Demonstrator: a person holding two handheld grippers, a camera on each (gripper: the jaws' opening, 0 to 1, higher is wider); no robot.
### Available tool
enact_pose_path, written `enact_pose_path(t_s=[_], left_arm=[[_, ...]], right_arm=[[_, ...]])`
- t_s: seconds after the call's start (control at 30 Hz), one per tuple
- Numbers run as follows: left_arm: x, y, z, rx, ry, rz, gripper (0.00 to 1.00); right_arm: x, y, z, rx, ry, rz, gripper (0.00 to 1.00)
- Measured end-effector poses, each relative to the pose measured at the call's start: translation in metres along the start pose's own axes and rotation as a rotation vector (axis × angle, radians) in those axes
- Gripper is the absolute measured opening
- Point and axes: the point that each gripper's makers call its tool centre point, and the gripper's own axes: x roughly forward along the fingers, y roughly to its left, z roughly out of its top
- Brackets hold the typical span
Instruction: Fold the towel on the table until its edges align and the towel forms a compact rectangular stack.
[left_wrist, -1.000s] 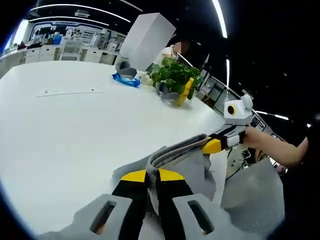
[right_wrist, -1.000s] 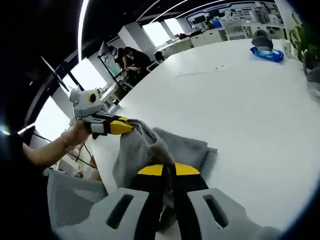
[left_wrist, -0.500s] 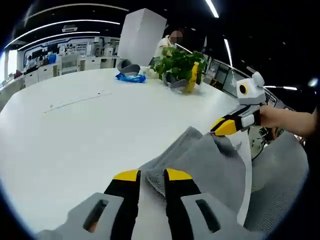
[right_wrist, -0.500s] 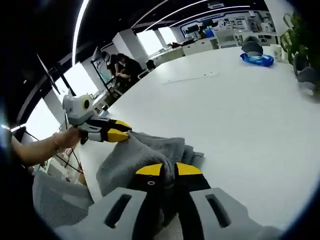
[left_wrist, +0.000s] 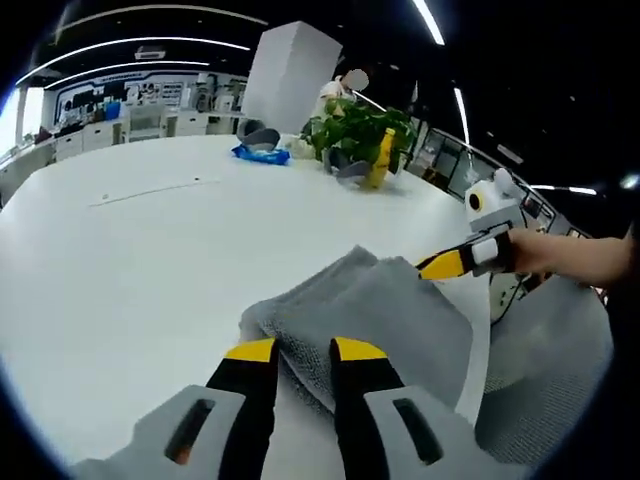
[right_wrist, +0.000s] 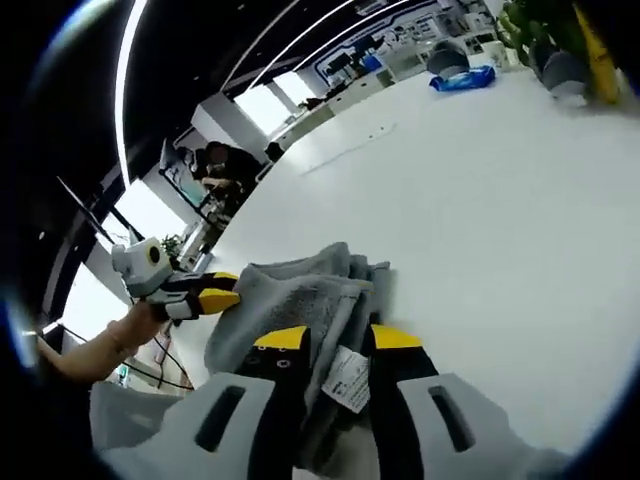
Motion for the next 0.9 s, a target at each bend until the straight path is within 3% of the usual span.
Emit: enact_pose_path(t_s=[0.1, 0.17, 0.27, 0.37, 0.47, 0.53, 0.6, 0.67, 0.73, 0.83, 0.9], left_arm=[[0.003, 0.002, -0.003, -0.012, 0.008, 0.013, 0.19], [0.002, 0.003, -0.003, -0.008, 0.007, 0.021, 0.15], [-0.001, 0.005, -0.001, 0.005, -0.020, 0.044, 0.07], [-0.006, 0.002, 0.005, -0.008, -0.067, 0.036, 0.05], [-0.011, 0.000, 0.017, -0.072, -0.139, 0.000, 0.05], [-0.015, 0.006, 0.020, -0.136, -0.158, 0.008, 0.05], [-0.018, 0.019, 0.021, -0.218, -0.177, 0.048, 0.05], [-0.018, 0.024, 0.026, -0.367, -0.220, 0.018, 0.05], [-0.015, 0.031, 0.020, -0.432, -0.191, 0.030, 0.05], [-0.006, 0.038, 0.008, -0.324, -0.118, 0.089, 0.05], [-0.002, 0.041, 0.007, -0.268, -0.105, 0.106, 0.05]], right_arm=[[0.005, -0.005, -0.001, 0.010, 0.013, -0.006, 0.14], [0.003, 0.000, 0.003, 0.010, -0.003, 0.014, 0.00], [-0.002, 0.012, 0.015, 0.003, -0.042, 0.059, 0.00], [-0.011, 0.034, 0.026, -0.002, -0.088, 0.173, 0.00], [-0.021, 0.048, 0.038, -0.050, -0.145, 0.233, 0.00], [-0.024, 0.056, 0.045, -0.072, -0.176, 0.254, 0.00], [-0.025, 0.057, 0.054, -0.089, -0.213, 0.245, 0.00], [-0.020, 0.057, 0.059, -0.088, -0.221, 0.246, 0.00], [-0.011, 0.051, 0.062, -0.093, -0.212, 0.214, 0.00], [0.012, 0.035, 0.061, -0.159, -0.166, 0.135, 0.00], [0.025, 0.020, 0.058, -0.161, -0.128, 0.075, 0.00]])
